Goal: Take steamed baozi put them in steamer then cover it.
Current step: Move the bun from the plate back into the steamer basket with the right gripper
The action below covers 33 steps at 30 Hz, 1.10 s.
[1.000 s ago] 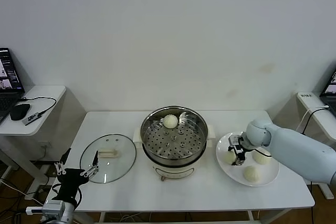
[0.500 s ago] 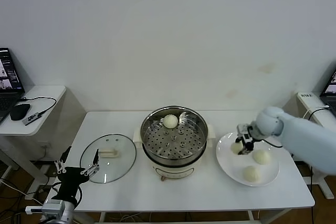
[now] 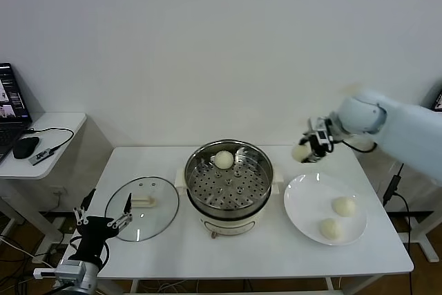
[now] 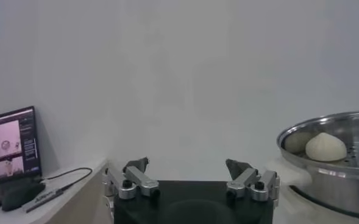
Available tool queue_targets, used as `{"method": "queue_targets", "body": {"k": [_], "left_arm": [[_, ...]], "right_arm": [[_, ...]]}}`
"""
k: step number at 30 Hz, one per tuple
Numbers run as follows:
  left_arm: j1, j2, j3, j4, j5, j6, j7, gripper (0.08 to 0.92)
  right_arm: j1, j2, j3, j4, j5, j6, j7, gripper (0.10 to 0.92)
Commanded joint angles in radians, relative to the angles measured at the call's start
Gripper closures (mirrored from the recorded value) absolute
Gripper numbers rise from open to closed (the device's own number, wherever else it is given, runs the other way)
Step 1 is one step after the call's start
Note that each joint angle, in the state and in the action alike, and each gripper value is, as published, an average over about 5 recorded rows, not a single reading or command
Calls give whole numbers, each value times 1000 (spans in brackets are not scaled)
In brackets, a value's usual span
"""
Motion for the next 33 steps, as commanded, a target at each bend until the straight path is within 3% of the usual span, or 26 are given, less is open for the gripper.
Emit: {"method": "queue_targets", "body": {"k": [1, 15, 33], "left_arm": [[0, -1, -3, -1, 1, 0, 0, 177], [12, -5, -52, -7, -8, 0, 2, 177], [12, -9, -53, -1, -6, -2, 1, 177]], "right_arm": [[142, 208, -91, 52, 225, -110, 81, 482], [-98, 583, -60, -201, 257, -220, 211, 478], [-186, 681, -45, -330, 207, -248, 229, 474]]}}
